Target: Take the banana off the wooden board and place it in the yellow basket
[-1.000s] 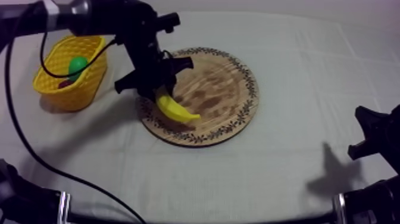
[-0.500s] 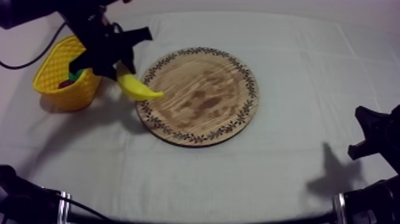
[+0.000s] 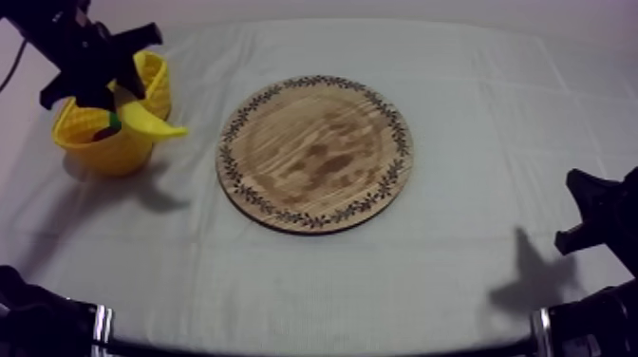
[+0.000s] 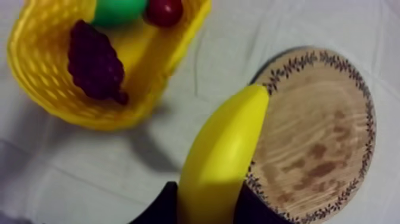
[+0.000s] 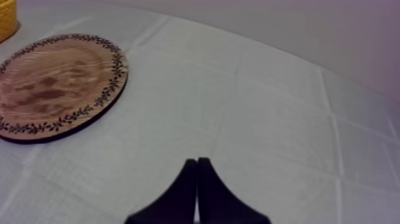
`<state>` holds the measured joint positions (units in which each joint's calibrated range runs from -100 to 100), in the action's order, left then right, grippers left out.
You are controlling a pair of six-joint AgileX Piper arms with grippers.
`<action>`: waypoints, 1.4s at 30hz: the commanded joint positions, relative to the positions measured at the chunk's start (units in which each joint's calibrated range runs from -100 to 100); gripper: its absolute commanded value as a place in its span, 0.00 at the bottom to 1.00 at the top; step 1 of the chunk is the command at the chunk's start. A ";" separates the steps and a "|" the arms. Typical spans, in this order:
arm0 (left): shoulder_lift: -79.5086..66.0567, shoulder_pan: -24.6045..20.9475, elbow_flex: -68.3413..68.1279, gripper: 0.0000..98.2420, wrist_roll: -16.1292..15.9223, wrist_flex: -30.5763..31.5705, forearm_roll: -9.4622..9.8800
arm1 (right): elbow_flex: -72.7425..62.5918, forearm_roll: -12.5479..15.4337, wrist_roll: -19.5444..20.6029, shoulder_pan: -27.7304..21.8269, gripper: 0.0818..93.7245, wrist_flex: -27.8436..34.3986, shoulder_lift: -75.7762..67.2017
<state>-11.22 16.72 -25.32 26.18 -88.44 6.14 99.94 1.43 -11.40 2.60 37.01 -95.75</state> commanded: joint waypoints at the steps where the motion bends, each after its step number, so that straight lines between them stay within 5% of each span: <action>1: -1.68 -1.50 -0.10 0.35 -1.30 -0.06 0.71 | -0.05 0.01 0.00 0.00 0.00 0.00 0.00; 10: -7.48 -5.51 -0.53 0.36 -6.55 -0.20 4.31 | -0.05 0.01 0.00 0.00 0.00 0.00 0.00; 18: -12.46 -7.99 -7.92 0.36 -8.70 7.56 8.09 | -0.05 0.01 0.00 0.00 0.00 0.00 0.00; 42: -3.91 -14.71 -1.64 0.27 -16.00 19.25 7.92 | -0.05 0.01 0.04 0.00 0.00 0.00 0.00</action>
<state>-16.45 2.15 -27.13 10.35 -69.96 14.17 99.94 1.43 -11.37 2.60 37.01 -95.75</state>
